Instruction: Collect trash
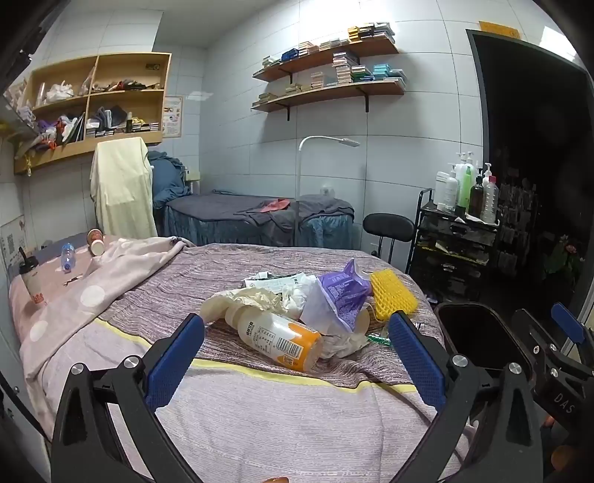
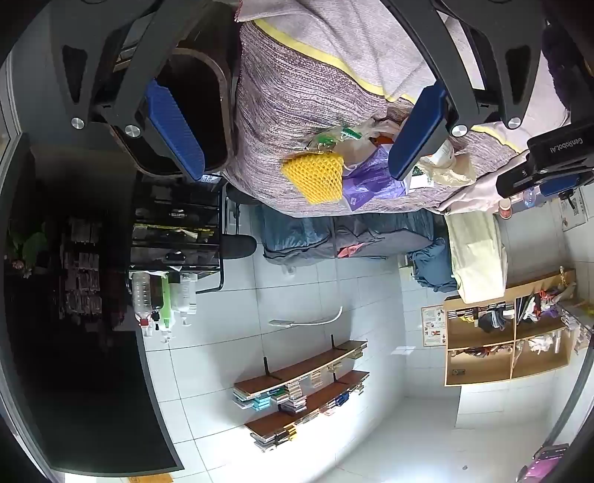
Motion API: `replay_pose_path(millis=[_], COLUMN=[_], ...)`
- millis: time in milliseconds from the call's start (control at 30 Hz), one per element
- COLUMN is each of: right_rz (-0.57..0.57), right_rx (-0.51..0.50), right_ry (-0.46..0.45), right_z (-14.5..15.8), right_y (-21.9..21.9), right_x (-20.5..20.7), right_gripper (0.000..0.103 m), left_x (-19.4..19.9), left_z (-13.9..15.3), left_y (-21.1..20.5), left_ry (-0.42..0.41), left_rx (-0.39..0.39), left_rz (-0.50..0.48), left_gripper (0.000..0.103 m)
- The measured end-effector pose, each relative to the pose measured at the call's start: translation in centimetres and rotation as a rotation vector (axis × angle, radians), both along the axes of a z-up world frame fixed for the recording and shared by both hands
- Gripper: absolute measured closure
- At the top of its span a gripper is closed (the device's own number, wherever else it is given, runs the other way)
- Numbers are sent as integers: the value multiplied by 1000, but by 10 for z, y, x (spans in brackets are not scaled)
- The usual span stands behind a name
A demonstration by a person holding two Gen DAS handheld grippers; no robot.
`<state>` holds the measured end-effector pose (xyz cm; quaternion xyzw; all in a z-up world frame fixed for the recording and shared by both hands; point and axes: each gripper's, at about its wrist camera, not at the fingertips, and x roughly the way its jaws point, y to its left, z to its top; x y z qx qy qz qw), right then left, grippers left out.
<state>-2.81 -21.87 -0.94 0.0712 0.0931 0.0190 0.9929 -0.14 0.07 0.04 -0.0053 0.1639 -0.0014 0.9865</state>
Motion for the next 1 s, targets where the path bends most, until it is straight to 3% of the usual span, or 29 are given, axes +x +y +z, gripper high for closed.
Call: replay_pose_path(millis=[1000], right_rz=[6], right_rx=[-3], right_ry=[34], right_z=[-5], right_y=[4], right_x=[5], right_gripper=[5], left_x=[1], left_z=[-7], left_y=[4], left_ry=[32], left_rx=[12], left_rz=[13], left_gripper=[6])
